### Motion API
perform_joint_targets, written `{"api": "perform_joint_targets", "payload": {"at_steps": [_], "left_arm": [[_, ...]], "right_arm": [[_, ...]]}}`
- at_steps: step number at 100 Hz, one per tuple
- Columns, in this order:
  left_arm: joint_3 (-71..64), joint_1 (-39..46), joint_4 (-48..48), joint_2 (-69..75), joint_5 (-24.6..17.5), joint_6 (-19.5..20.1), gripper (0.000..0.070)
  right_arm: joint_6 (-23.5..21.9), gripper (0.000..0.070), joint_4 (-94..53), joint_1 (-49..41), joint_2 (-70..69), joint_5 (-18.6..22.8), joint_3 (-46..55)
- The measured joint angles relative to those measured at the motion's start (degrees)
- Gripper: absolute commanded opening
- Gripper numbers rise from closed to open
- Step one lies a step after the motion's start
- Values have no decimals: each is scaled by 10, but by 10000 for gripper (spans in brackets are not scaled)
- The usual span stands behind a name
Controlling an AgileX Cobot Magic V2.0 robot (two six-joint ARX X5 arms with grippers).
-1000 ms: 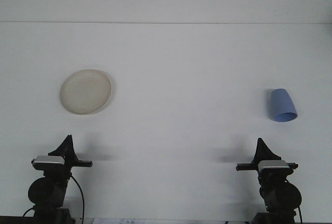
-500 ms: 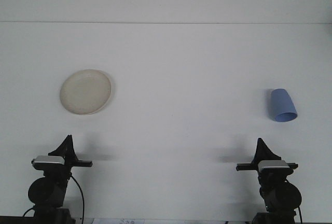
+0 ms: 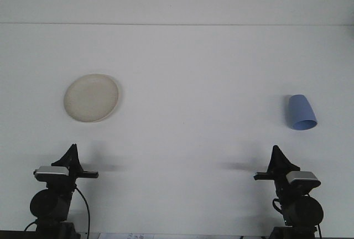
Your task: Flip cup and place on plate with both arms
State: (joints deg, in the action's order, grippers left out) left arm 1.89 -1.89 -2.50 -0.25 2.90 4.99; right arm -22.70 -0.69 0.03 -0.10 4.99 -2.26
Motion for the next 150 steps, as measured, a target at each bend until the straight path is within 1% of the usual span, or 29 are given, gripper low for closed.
{"api": "perform_joint_targets", "payload": {"at_steps": [9, 12, 14, 18, 25, 27, 29, 38, 54, 61, 67, 81, 91, 104, 113, 125, 134, 150], "left_arm": [[0, 0, 0, 0, 0, 0, 15], [0, 0, 0, 0, 0, 0, 15], [0, 0, 0, 0, 0, 0, 15], [0, 0, 0, 0, 0, 0, 15], [0, 0, 0, 0, 0, 0, 15], [0, 0, 0, 0, 0, 0, 15], [0, 0, 0, 0, 0, 0, 15], [0, 0, 0, 0, 0, 0, 15], [0, 0, 0, 0, 0, 0, 15], [0, 0, 0, 0, 0, 0, 15], [0, 0, 0, 0, 0, 0, 15], [0, 0, 0, 0, 0, 0, 15], [0, 0, 0, 0, 0, 0, 15], [0, 0, 0, 0, 0, 0, 15], [0, 0, 0, 0, 0, 0, 15], [0, 0, 0, 0, 0, 0, 15], [0, 0, 0, 0, 0, 0, 15], [0, 0, 0, 0, 0, 0, 15]], "right_arm": [[-23, 6, -22, 0, -14, -35, -53], [-25, 21, -28, 0, -24, -41, -78], [-24, 48, -33, 0, -32, -43, -97], [-19, 151, -46, 0, -50, -47, -135], [3, 392, -78, 0, -90, -48, -201], [11, 436, -89, 0, -103, -49, -220], [20, 456, -101, 0, -118, -49, -238], [67, 458, -165, 0, -183, -58, -309], [160, 458, -257, 0, -280, -121, -402], [195, 458, -270, 4, -311, -150, -419], [216, 458, -282, 14, -333, -166, -421], [250, 457, -309, 64, -388, -171, -421], [262, 457, -293, 112, -431, -163, -418], [270, 456, -270, 168, -493, -132, -418], [278, 456, -256, 190, -546, -119, -418], [302, 454, -229, 209, -606, -101, -417], [318, 452, -196, 228, -643, -75, -417], [329, 447, -115, 268, -693, -29, -416]]}}
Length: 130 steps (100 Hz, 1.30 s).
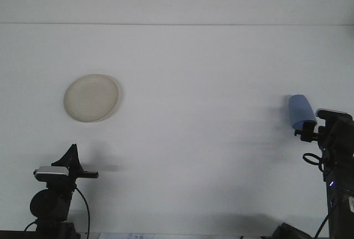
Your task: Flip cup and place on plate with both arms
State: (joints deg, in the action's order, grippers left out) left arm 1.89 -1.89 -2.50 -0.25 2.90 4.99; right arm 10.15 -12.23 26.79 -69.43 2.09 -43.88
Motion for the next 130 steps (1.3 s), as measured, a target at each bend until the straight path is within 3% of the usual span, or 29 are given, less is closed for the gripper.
{"api": "perform_joint_targets", "payload": {"at_steps": [21, 57, 85, 93, 118, 130], "left_arm": [[0, 0, 0, 0, 0, 0, 15], [0, 0, 0, 0, 0, 0, 15], [0, 0, 0, 0, 0, 0, 15], [0, 0, 0, 0, 0, 0, 15], [0, 0, 0, 0, 0, 0, 15], [0, 0, 0, 0, 0, 0, 15]], "right_arm": [[6, 447, 68, 34, -66, 63, 0], [16, 435, 223, 37, -159, 122, 0], [16, 379, 389, 35, -258, 224, 0], [16, 318, 436, 32, -287, 233, 0], [8, 5, 495, 14, -320, 236, 0], [-11, 1, 539, 11, -320, 240, 0]]}}
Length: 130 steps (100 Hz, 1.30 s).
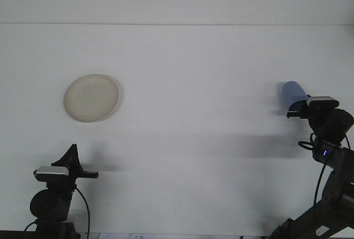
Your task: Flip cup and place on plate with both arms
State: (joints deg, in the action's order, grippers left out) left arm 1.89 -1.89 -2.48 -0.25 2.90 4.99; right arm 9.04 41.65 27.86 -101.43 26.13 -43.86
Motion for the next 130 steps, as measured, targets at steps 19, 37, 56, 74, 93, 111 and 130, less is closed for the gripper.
{"api": "perform_joint_targets", "payload": {"at_steps": [19, 37, 56, 74, 93, 111, 130], "left_arm": [[0, 0, 0, 0, 0, 0, 15], [0, 0, 0, 0, 0, 0, 15], [0, 0, 0, 0, 0, 0, 15], [0, 0, 0, 0, 0, 0, 15], [0, 0, 0, 0, 0, 0, 15], [0, 0, 0, 0, 0, 0, 15], [0, 0, 0, 0, 0, 0, 15]], "right_arm": [[-79, 1, -17, -1, 15, 22, 0], [-164, 1, -113, -5, 127, 17, 2], [-207, 1, -327, -64, 308, -49, -1], [-189, 1, -582, -177, 467, -100, -55], [-177, 1, -805, -349, 479, -125, -177], [-168, 1, -975, -526, 382, -169, -262], [-149, 1, -1073, -647, 271, -173, -330]]}}
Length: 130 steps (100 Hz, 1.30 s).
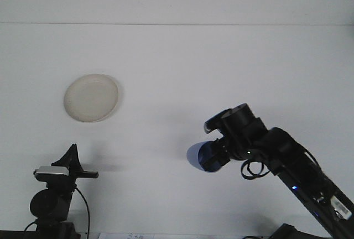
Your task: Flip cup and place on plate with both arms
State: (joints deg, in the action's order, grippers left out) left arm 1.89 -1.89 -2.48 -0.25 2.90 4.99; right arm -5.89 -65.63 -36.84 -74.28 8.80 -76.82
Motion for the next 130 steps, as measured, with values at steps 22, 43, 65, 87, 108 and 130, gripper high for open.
{"api": "perform_joint_targets", "payload": {"at_steps": [22, 43, 65, 87, 108, 130], "left_arm": [[0, 0, 0, 0, 0, 0, 15], [0, 0, 0, 0, 0, 0, 15], [0, 0, 0, 0, 0, 0, 15], [0, 0, 0, 0, 0, 0, 15], [0, 0, 0, 0, 0, 0, 15], [0, 0, 0, 0, 0, 0, 15]], "right_arm": [[14, 1, -12, -67, -103, -1, -12], [23, 1, -16, -102, -162, -2, -12], [27, 19, -19, -123, -188, -1, -12], [31, 281, -18, -126, -190, 1, -12], [43, 389, -17, -126, -190, 1, -12], [55, 389, 16, -115, -144, -6, -12]]}}
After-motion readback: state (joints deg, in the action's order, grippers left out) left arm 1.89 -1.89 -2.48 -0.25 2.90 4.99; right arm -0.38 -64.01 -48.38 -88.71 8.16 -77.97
